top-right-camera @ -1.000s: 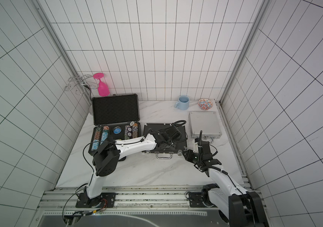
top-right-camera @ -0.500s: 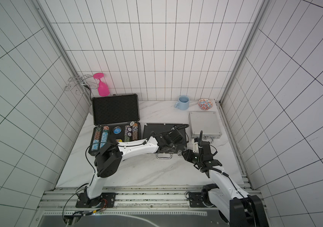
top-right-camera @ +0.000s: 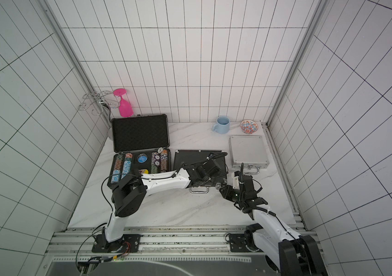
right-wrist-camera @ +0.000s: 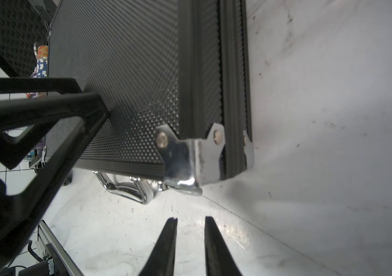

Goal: Close the poker set cases
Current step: Fasten the fastener on the poker set case.

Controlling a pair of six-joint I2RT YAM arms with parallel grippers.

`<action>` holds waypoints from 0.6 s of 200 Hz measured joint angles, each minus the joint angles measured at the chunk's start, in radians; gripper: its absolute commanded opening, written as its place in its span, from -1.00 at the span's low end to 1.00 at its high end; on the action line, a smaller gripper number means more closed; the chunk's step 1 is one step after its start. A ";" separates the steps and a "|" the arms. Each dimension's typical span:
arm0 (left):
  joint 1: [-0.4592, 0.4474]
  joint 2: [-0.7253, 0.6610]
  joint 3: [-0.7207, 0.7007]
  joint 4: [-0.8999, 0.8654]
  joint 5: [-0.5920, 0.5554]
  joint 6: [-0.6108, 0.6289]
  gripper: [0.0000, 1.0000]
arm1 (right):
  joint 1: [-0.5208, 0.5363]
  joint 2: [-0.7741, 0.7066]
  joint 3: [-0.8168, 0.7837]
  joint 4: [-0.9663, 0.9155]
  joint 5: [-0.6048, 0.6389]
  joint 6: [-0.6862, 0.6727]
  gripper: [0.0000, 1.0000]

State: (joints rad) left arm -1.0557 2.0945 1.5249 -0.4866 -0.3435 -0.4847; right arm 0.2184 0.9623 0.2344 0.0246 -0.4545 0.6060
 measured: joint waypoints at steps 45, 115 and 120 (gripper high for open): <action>0.002 -0.008 -0.032 0.064 -0.005 0.003 0.28 | 0.014 0.053 -0.002 0.051 0.037 0.014 -0.53; 0.001 -0.005 -0.035 0.070 -0.012 0.015 0.27 | 0.026 0.164 -0.017 0.161 0.055 0.041 -0.53; 0.000 -0.005 -0.036 0.073 -0.014 0.016 0.26 | 0.026 0.167 -0.018 0.168 0.054 0.043 -0.52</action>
State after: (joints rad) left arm -1.0554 2.0892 1.4887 -0.4137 -0.3580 -0.4690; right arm 0.2447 1.1297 0.2169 0.1928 -0.4004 0.6495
